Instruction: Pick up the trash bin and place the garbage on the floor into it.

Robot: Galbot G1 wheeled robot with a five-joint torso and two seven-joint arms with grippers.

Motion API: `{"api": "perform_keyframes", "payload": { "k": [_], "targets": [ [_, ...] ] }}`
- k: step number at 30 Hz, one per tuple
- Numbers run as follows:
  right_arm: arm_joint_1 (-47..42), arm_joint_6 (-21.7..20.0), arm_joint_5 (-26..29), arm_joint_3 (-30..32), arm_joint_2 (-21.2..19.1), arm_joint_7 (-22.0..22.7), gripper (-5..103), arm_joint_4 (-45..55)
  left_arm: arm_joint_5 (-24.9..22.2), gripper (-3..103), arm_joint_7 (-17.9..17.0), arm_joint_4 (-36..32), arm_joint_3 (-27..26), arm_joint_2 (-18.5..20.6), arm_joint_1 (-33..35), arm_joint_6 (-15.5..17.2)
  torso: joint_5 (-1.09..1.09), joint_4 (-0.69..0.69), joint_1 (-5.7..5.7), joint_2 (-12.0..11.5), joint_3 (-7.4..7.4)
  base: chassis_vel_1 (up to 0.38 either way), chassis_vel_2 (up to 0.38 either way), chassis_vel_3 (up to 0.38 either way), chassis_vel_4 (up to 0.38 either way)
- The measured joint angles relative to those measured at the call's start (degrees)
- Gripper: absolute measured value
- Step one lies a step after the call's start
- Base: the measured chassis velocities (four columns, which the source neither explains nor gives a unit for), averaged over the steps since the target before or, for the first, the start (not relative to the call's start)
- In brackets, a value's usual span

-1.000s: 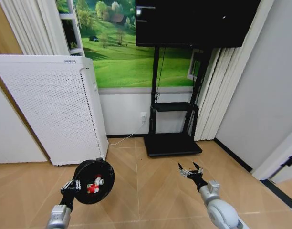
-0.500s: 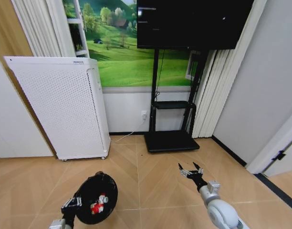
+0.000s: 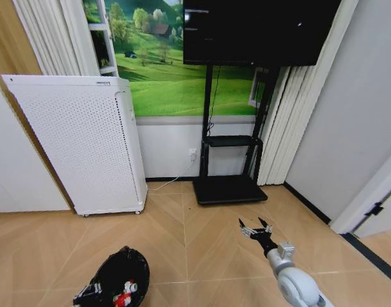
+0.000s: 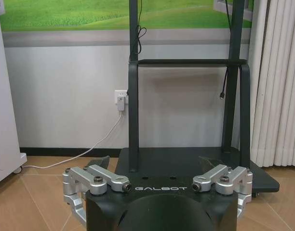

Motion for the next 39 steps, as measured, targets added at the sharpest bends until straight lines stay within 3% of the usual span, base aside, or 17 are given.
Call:
{"api": "perform_keyframes", "payload": {
  "k": [5, 10, 12, 13, 16, 17, 20, 27, 31, 39],
  "targets": [
    [0.00, 0.00, 0.00, 0.00, 0.00, 0.00, 100, 0.00, -0.45, 1, -1.11, 0.26, 0.01, 0.24, -0.51, 0.07, 0.00, -0.01, 0.00, 0.00, 0.00, 0.000, 0.000, 0.000, 0.000],
    [0.00, 0.00, 0.00, 0.00, 0.00, 0.00, 100, 0.00, -1.55, 21, -1.37, 0.31, -0.12, 0.82, -1.24, 0.23, 0.01, -0.02, 0.00, -0.01, -0.01, 0.000, 0.000, 0.000, 0.000],
    [0.00, 0.00, 0.00, 0.00, 0.00, 0.00, 100, 0.00, -1.69, 21, -1.37, 0.23, -0.20, 0.86, -1.25, 0.30, 0.00, -0.01, 0.00, -0.01, -0.01, 0.000, 0.000, 0.000, 0.000],
    [0.00, 0.00, 0.00, 0.00, 0.00, 0.00, 100, 0.00, -1.87, 31, -1.35, -0.07, -0.53, 1.00, -1.27, 0.37, 0.01, -0.01, 0.00, -0.01, -0.01, 0.000, 0.000, 0.000, 0.000],
    [0.00, 0.00, 0.00, 0.00, 0.00, 0.00, 100, 0.00, -1.55, 37, -1.18, -0.28, -0.91, 1.10, -1.28, 0.34, 0.00, -0.01, 0.00, -0.01, -0.01, 0.000, 0.000, 0.000, 0.000],
    [0.00, 0.00, 0.00, 0.00, 0.00, 0.00, 100, 0.00, -1.38, 49, -1.11, -0.44, -1.10, 1.10, -1.27, 0.28, 0.01, -0.01, 0.00, -0.01, -0.01, 0.000, 0.000, 0.000, 0.000],
    [0.00, 0.00, 0.00, 0.00, 0.00, 0.00, 100, 0.00, -1.15, 54, -1.06, -0.56, -1.19, 1.09, -1.27, 0.18, 0.00, -0.01, 0.00, -0.01, -0.01, 0.000, 0.000, 0.000, 0.000],
    [0.00, 0.00, 0.00, 0.00, 0.00, 0.00, 100, 0.00, 0.53, 81, -0.37, -0.76, -1.32, 1.05, -1.51, -0.56, 0.00, -0.01, 0.00, -0.01, 0.00, 0.000, 0.000, 0.000, 0.000],
    [0.00, 0.00, 0.00, 0.00, 0.00, 0.00, 100, 0.00, 3.51, 97, 0.77, -0.14, -1.52, 1.52, -2.83, -2.68, 0.00, 0.00, 0.00, -0.01, 0.00, 0.000, 0.000, 0.000, 0.000],
    [0.00, 0.00, 0.00, 0.00, 0.00, 0.00, 100, 0.00, 6.00, 100, 1.29, 0.76, -1.59, 3.37, -10.10, -7.72, 0.00, -0.01, 0.00, -0.01, 0.00, 0.000, 0.000, 0.000, 0.000]
  ]
}}
